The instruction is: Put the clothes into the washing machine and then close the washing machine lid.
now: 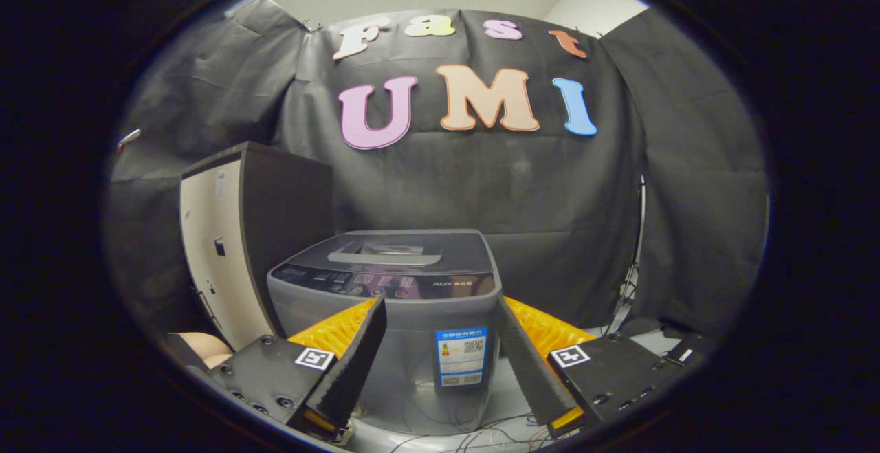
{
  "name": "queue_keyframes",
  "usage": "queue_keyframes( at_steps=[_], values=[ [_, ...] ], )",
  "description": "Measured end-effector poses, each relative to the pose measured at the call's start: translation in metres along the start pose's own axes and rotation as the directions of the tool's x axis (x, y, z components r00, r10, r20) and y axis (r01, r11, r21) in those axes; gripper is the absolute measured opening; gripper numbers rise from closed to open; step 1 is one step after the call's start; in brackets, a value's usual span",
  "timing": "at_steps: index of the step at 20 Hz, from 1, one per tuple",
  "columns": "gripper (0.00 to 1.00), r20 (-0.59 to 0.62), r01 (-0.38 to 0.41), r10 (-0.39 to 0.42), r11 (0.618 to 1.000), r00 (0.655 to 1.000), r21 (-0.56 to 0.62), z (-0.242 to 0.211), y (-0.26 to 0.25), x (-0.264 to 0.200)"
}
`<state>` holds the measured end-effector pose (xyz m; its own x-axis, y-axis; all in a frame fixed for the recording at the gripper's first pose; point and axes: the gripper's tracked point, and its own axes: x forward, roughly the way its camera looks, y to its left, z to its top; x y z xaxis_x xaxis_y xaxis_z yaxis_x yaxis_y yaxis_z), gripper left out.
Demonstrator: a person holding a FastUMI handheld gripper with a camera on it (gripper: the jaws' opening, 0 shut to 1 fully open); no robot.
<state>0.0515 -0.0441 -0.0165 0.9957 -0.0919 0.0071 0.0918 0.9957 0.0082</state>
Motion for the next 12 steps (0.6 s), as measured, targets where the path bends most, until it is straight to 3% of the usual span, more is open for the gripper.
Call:
queue_keyframes(
  at_steps=[12],
  values=[
    [0.98,0.013,-0.005,0.005,1.0,1.0,0.005,0.002,-0.001,-0.023]
  ],
)
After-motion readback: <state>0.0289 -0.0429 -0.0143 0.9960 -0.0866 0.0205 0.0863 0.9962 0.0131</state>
